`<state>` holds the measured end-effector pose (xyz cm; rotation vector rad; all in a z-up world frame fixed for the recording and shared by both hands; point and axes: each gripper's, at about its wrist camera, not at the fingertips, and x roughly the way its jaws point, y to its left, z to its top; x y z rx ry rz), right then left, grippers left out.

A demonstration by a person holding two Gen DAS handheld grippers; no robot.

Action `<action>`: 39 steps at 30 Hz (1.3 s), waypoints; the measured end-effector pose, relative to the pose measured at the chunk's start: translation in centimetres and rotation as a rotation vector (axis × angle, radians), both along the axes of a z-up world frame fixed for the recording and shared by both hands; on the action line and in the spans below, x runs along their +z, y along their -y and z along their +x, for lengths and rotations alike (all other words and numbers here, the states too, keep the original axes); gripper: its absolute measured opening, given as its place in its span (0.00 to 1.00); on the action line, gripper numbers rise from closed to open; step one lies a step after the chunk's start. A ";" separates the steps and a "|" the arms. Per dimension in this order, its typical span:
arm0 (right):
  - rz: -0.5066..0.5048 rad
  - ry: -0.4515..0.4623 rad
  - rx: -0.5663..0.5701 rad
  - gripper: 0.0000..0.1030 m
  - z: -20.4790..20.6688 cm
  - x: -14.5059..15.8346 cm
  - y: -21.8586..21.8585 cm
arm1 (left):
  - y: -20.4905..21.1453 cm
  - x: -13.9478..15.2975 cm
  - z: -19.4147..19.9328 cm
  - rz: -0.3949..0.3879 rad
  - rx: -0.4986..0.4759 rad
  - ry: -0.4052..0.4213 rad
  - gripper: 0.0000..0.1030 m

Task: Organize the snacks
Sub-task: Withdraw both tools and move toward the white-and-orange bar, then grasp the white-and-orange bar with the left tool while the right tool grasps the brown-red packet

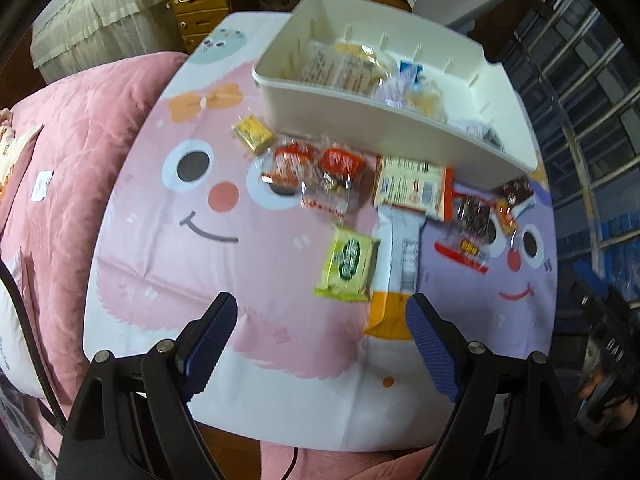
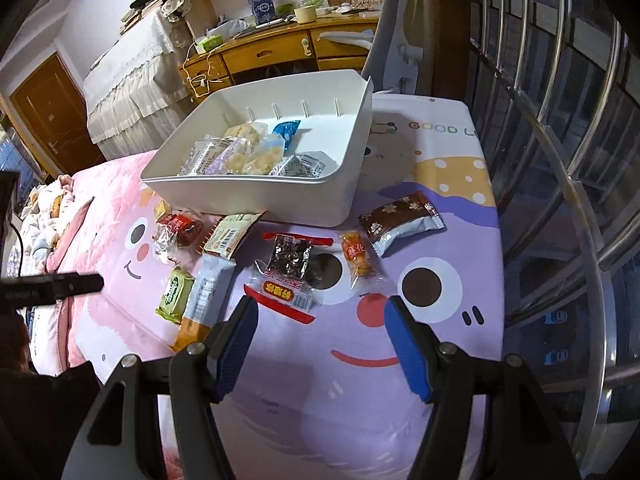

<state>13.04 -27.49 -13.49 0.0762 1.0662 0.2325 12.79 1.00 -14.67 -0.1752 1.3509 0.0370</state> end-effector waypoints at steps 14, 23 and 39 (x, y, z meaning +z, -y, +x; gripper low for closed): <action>0.066 -0.105 0.065 0.64 3.7 -3.1 -0.5 | 2.9 -4.3 0.6 -0.057 -0.006 -0.122 0.85; 0.220 -0.268 -0.010 0.64 6.7 -6.8 -0.3 | 5.5 -7.0 1.6 -0.006 -0.003 -0.120 0.85; 0.174 -0.295 -0.043 0.64 8.3 -9.7 -3.0 | 9.4 -10.8 1.6 0.042 -0.021 -0.139 0.58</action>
